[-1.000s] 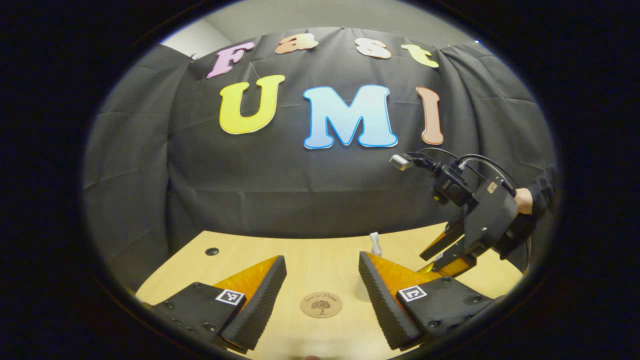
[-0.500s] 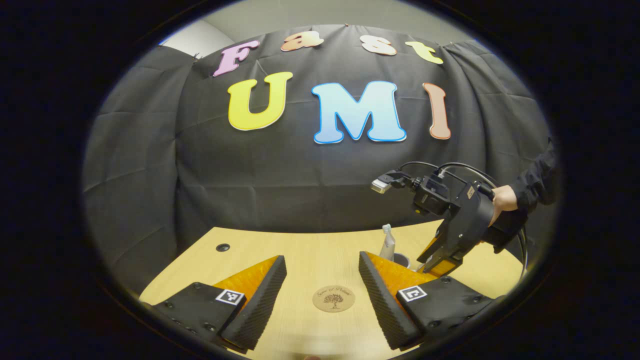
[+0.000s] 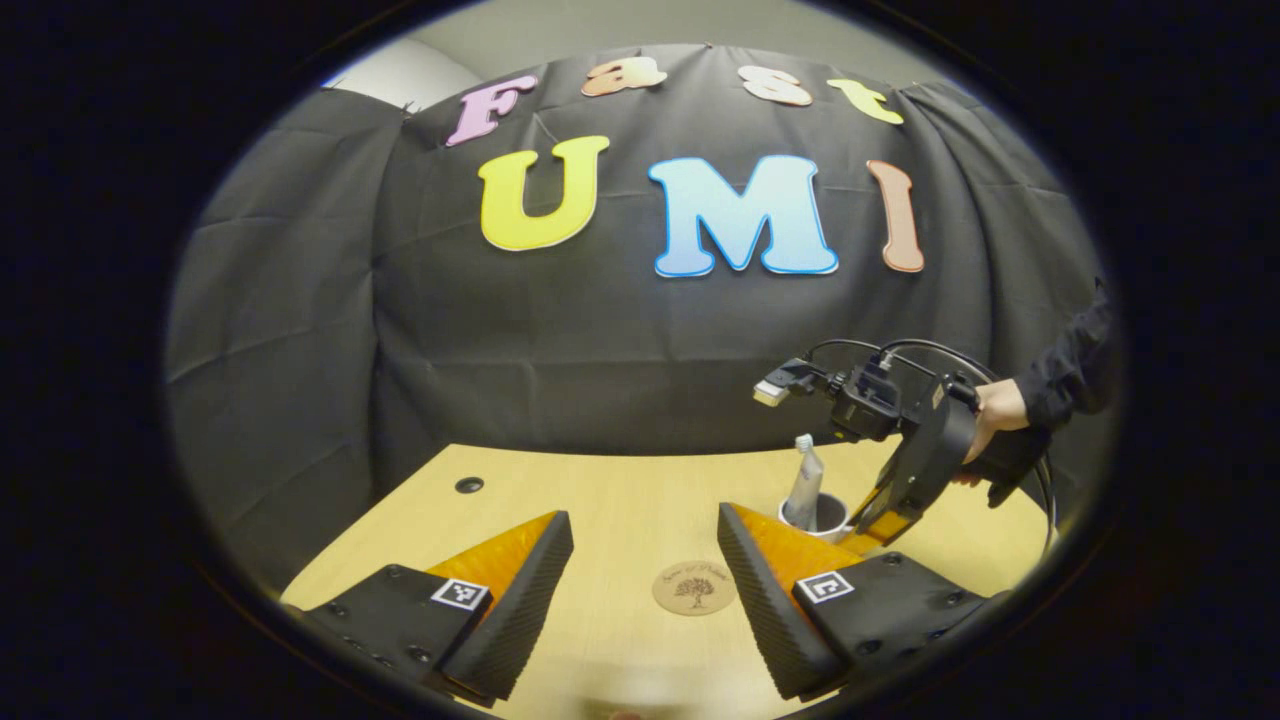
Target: Put the toothbrush and toothpaste on the desktop into the cup, then pick up the cup and place it on the coaster on the desktop.
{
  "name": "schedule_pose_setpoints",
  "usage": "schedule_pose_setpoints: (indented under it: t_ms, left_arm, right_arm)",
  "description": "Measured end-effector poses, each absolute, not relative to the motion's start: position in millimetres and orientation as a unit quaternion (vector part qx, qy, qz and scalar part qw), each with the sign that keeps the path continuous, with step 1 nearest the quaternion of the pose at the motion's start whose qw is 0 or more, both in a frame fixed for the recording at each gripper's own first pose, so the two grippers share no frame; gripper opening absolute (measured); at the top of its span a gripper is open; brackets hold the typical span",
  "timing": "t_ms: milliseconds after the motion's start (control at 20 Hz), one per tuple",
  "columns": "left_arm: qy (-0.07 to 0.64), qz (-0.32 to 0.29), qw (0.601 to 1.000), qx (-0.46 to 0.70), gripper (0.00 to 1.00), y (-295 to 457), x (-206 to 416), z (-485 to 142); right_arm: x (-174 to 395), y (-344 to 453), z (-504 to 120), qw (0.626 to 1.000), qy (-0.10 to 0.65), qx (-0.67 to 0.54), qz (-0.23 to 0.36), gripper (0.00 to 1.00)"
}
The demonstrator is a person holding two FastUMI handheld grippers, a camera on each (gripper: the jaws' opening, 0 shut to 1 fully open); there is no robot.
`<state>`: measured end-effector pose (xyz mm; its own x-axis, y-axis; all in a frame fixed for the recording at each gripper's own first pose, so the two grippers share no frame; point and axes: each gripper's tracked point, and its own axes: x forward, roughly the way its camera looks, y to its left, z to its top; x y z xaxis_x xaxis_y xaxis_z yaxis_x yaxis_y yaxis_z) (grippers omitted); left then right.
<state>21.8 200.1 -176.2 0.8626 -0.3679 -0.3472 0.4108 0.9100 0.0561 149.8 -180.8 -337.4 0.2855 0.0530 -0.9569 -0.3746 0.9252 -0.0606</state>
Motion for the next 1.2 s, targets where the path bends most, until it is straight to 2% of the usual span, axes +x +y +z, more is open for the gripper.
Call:
schedule_pose_setpoints:
  t_ms: [50,100,150,250,300,450,1200]
  left_arm:
    - [0.168,-0.2,0.963,0.063,0.94,202.4,22.9,-176.5]
    - [0.17,-0.198,0.963,0.062,0.96,203.7,25.5,-178.3]
    - [0.171,-0.195,0.964,0.061,0.98,204.9,26.5,-179.5]
    - [0.174,-0.193,0.964,0.059,0.98,204.8,28.5,-181.7]
    - [0.174,-0.194,0.964,0.059,0.96,204.4,28.9,-181.3]
    - [0.174,-0.197,0.963,0.06,0.98,201.8,30.4,-181.0]
    - [0.174,-0.186,0.965,0.055,0.96,210.1,31.6,-182.9]
  right_arm:
    - [149.8,-184.6,-334.5,0.792,0.579,-0.146,0.128,0.46]
    - [154.8,-186.0,-356.8,0.794,0.576,-0.146,0.129,0.27]
    - [154.1,-183.4,-334.0,0.795,0.575,-0.143,0.129,0.27]
    - [153.9,-181.5,-337.1,0.797,0.572,-0.14,0.133,0.24]
    - [153.5,-180.7,-335.5,0.799,0.57,-0.138,0.13,0.18]
    - [152.3,-180.1,-337.1,0.805,0.564,-0.132,0.128,0.18]
    - [153.1,-154.9,-319.0,0.818,0.55,-0.093,0.141,0.18]
